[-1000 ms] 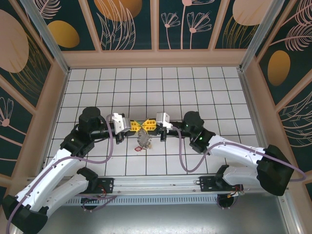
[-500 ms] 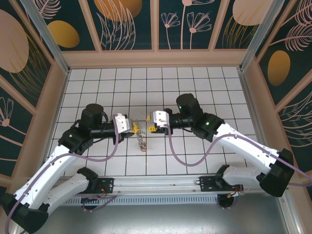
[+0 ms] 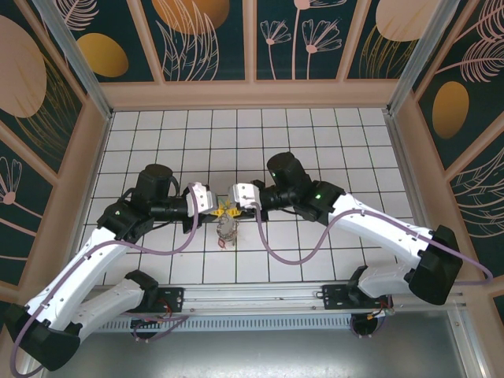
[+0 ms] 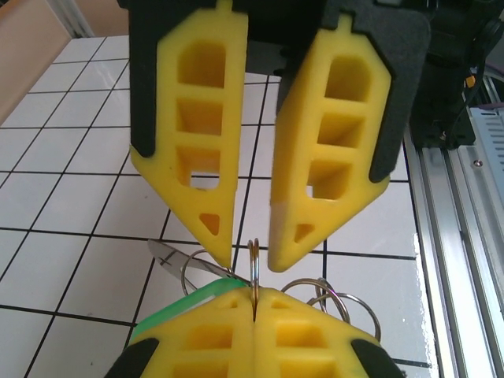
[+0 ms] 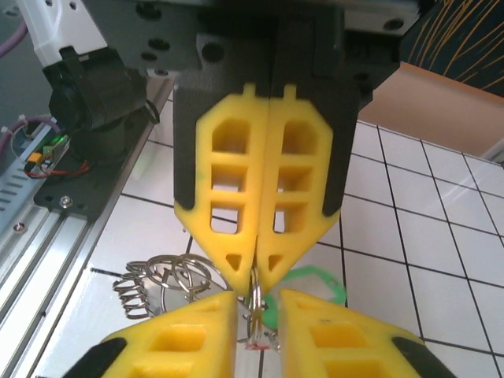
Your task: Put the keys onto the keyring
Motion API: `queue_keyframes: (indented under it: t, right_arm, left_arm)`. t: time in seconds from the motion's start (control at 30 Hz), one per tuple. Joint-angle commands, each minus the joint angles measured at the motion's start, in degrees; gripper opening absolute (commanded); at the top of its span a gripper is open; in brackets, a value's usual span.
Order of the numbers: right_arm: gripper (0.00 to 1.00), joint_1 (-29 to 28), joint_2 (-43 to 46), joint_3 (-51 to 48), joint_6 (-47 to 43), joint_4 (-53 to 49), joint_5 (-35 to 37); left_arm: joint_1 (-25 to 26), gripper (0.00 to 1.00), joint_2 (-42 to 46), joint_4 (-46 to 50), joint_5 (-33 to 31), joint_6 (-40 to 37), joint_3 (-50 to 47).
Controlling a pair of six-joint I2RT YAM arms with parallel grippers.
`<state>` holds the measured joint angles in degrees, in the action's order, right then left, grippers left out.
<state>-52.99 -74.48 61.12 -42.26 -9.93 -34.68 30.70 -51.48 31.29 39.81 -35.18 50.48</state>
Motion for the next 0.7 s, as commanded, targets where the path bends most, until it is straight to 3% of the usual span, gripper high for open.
queue_keyframes:
  t: [0.0, 0.13, 0.23, 0.3, 0.4, 0.5, 0.63, 0.67]
  right_arm:
    - [0.1, -0.5, -0.6, 0.4, 1.5, 3.1, -2.0]
    - [0.03, -0.9, -1.0, 0.4, 1.6, 2.8, -2.3]
    - [0.2, -1.1, -1.2, -0.2, 2.3, 3.1, -1.0]
    - [0.21, -1.1, -1.3, -0.6, 2.7, 3.0, -0.8]
    - [0.16, -1.1, -1.3, -0.7, 3.3, 2.9, -0.7]
    - [0.0, -1.1, -1.1, -0.8, 3.6, 3.3, -0.8]
    - [0.0, -1.1, -0.4, -1.8, 5.2, 5.8, 0.2]
    - [0.0, -1.0, 0.1, -2.5, 6.2, 7.5, 0.8]
  left_arm:
    - [0.2, 0.0, 0.5, -0.1, 1.3, -1.8, 1.9]
    - [0.2, 0.0, 0.8, 0.0, 0.1, -1.8, 2.2]
    - [0.2, 0.0, 1.8, -1.2, 0.5, -1.0, 2.1]
    - [0.2, 0.0, 2.1, -1.5, 0.5, -0.9, 2.1]
    - [0.2, 0.0, 2.1, -1.0, 0.4, -1.2, 2.1]
    - [0.2, 0.0, 1.9, -0.9, 0.4, -1.3, 2.0]
    - [0.2, 0.01, 2.4, -2.4, -1.0, -0.3, 1.7]
    - [0.2, 0.07, 2.9, -2.9, -1.2, 0.1, 1.3]
